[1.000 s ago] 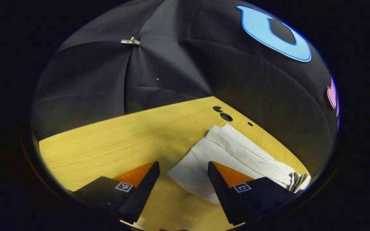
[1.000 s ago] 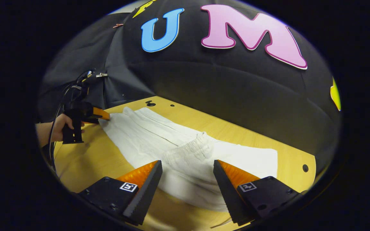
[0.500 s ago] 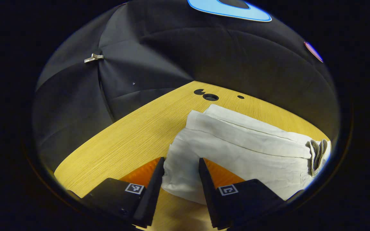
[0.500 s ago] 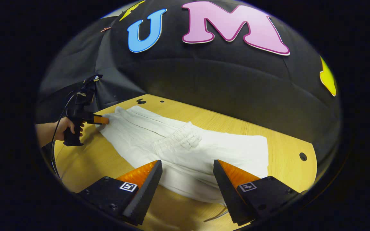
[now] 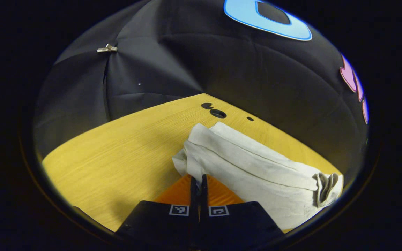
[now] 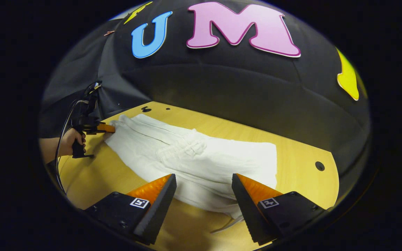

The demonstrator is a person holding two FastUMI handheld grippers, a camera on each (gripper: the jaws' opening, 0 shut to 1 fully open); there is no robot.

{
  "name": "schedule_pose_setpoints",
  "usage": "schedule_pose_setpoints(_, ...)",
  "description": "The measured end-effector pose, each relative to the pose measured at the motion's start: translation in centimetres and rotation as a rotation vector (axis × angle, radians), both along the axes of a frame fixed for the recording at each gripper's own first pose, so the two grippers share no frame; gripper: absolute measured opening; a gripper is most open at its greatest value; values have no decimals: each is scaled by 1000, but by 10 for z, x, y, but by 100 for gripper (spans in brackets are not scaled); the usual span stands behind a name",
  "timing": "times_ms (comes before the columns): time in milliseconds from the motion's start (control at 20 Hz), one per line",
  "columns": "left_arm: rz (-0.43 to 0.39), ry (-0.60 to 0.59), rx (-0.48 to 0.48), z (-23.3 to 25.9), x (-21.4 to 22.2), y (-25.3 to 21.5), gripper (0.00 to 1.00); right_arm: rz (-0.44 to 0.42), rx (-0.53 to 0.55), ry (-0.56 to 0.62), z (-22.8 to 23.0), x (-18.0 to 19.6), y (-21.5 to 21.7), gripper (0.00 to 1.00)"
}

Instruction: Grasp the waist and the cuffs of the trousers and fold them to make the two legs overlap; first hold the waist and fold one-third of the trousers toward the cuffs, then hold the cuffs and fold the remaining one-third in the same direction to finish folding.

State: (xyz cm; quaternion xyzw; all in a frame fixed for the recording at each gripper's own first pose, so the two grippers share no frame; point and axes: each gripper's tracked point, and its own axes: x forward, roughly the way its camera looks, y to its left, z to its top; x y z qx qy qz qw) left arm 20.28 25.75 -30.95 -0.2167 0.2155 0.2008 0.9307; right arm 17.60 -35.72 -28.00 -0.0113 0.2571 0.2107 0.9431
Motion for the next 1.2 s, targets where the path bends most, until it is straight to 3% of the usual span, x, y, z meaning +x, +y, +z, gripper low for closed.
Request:
schedule_pose_setpoints(200, 28, -104, 37, 38, 3, -1, 6, -53, -16, 11, 4, -5, -34, 98)
schedule_pose_setpoints(600, -8, -200, 37, 108, 12, -22, 6, -205, -27, 47, 0, -25, -102, 98)
schedule_pose_setpoints(950, -121, -302, 122, 200, 34, -81, 6, -288, -3, 57, 4, -44, -137, 98)
schedule_pose_setpoints(1200, -254, -367, 163, 251, 50, -158, 6, -348, 8, 42, 10, -56, -164, 98)
